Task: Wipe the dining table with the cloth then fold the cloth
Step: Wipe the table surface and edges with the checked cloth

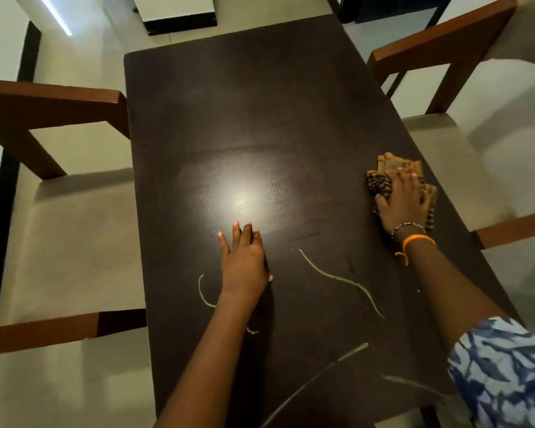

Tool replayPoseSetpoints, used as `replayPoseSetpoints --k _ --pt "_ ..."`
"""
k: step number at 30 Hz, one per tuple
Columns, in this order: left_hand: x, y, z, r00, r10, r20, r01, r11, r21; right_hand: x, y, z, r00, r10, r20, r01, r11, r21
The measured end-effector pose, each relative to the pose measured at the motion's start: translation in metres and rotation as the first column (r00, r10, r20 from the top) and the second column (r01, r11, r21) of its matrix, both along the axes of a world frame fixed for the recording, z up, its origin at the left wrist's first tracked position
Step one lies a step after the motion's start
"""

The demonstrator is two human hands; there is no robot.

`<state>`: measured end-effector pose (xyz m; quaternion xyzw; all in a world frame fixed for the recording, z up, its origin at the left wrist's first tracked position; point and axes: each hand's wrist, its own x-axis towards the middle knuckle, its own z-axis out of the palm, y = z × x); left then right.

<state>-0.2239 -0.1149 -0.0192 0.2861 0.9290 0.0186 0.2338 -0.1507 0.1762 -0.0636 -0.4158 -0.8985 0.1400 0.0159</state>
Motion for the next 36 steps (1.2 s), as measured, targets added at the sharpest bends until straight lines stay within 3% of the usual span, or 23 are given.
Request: replayPoseSetpoints --k 4,9,11,13,19,24,36 --pt "0.003 0.005 0.003 1.000 0.008 0.004 -0.008 0.999 -0.052 -0.023 -0.047 0.001 1.000 0.003 -0.022 -0.003 1.000 0.003" --pt "0.008 0.022 0.008 0.992 0.123 -0.029 -0.125 0.988 -0.088 -0.059 -0.131 -0.001 0.916 0.398 -0.053 -0.400 0.915 -0.043" --pt "0.011 0.036 0.010 0.985 0.163 -0.050 -0.166 0.984 -0.063 -0.058 -0.138 -0.002 0.826 0.561 -0.057 -0.563 0.826 -0.014" --pt "0.014 0.055 0.011 0.988 0.147 -0.050 -0.149 0.988 -0.039 -0.051 -0.115 -0.001 0.785 0.617 -0.054 -0.618 0.786 0.005" --pt "0.029 0.125 0.016 0.999 0.038 0.006 -0.038 0.999 0.015 -0.008 0.006 -0.008 0.910 0.413 -0.040 -0.412 0.911 0.027" --pt "0.043 0.158 0.011 1.000 0.003 0.009 -0.002 1.000 -0.028 0.013 0.070 -0.006 0.982 0.186 -0.035 -0.183 0.981 0.070" --pt "0.058 0.175 0.004 0.999 0.046 0.001 -0.045 0.984 -0.173 -0.089 0.131 -0.003 0.953 0.300 -0.050 -0.300 0.954 -0.005"
